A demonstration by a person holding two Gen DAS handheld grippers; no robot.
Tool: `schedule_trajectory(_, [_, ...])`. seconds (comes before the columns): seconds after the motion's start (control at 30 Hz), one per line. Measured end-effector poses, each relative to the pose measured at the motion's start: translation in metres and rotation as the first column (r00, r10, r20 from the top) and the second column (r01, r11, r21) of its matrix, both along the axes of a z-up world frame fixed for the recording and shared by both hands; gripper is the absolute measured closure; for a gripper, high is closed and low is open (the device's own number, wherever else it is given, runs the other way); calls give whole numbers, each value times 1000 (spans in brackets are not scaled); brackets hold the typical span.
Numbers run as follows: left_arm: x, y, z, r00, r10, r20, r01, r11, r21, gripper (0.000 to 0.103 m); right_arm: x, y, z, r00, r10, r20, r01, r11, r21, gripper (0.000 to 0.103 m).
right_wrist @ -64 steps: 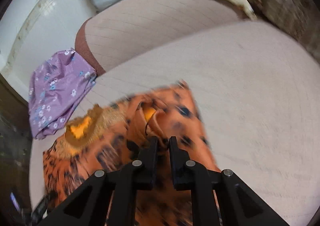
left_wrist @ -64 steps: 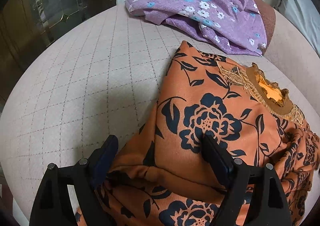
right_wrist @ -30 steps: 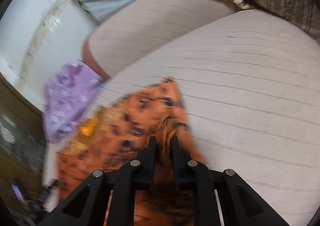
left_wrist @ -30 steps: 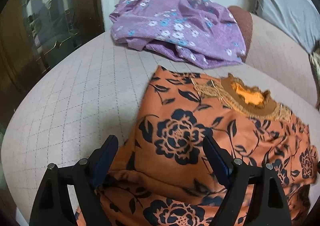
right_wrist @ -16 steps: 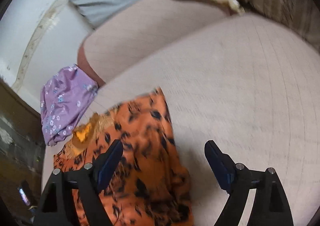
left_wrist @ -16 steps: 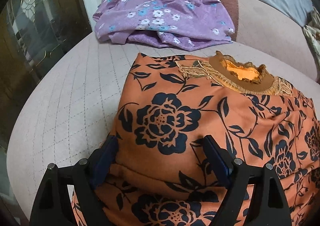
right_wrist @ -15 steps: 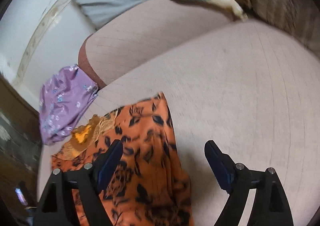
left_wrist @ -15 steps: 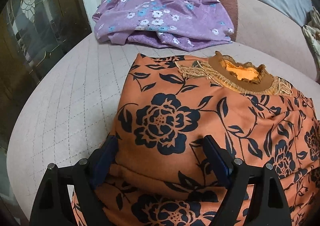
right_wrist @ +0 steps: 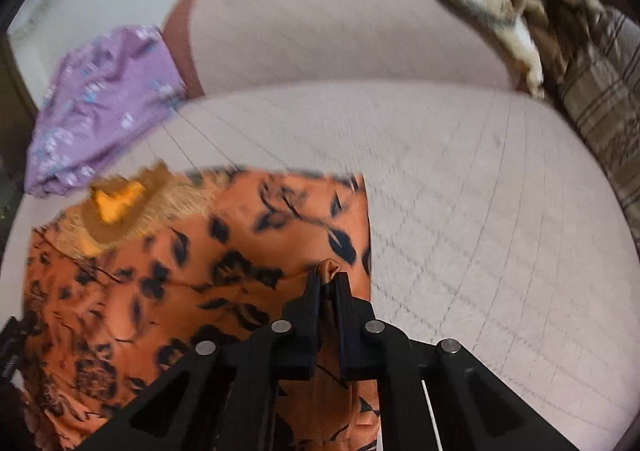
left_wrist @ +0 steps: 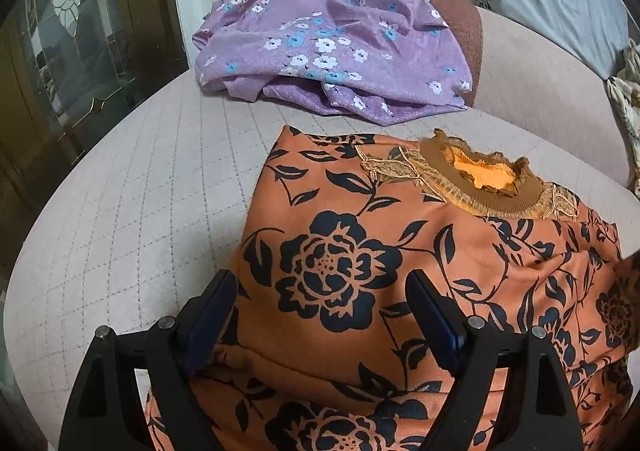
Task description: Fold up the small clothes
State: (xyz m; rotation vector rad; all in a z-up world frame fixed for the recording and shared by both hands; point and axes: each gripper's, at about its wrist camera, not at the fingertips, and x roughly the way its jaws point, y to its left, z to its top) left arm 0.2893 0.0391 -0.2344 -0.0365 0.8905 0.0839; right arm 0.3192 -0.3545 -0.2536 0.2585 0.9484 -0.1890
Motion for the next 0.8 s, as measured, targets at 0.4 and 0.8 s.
schedule_trajectory(0.4, [5, -6, -10, 1000, 3, -20, -2, 998, 65, 16, 32, -18, 15, 984, -119, 134, 118, 993, 17, 96])
schedule_trajectory(0.8, [4, 7, -7, 998, 57, -12, -56, 996, 69, 16, -8, -48, 7, 977, -180, 116, 144, 952, 270, 81])
